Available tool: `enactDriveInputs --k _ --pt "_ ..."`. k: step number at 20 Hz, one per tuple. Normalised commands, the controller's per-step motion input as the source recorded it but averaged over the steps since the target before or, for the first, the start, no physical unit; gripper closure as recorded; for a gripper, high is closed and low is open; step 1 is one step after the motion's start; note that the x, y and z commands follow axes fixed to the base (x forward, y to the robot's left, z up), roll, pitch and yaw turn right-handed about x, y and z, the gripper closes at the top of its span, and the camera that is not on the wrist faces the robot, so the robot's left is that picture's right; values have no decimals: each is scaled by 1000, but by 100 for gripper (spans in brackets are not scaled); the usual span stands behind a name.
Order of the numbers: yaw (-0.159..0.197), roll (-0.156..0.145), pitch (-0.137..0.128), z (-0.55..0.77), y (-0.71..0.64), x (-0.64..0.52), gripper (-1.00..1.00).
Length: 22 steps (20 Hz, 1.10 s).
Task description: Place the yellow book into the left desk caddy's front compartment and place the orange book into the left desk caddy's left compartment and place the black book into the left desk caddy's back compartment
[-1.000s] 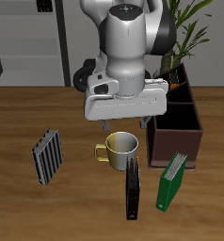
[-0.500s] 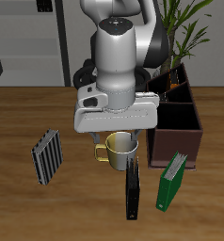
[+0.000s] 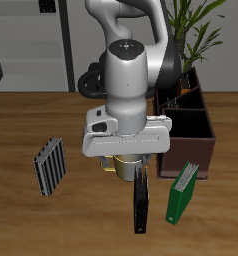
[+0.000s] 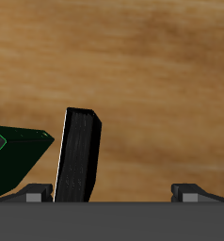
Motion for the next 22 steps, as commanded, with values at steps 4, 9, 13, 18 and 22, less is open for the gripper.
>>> enactDriveInputs --k 4,9,13,18,22 --pt "11 6 9 -92 53 59 -100" --pt "-6 2 7 -51 94 37 -100" --pt "-3 3 4 -39 11 39 -100" --pt "0 -4 10 -162 29 24 -100" --pt "9 -2 24 -166 21 93 -100"
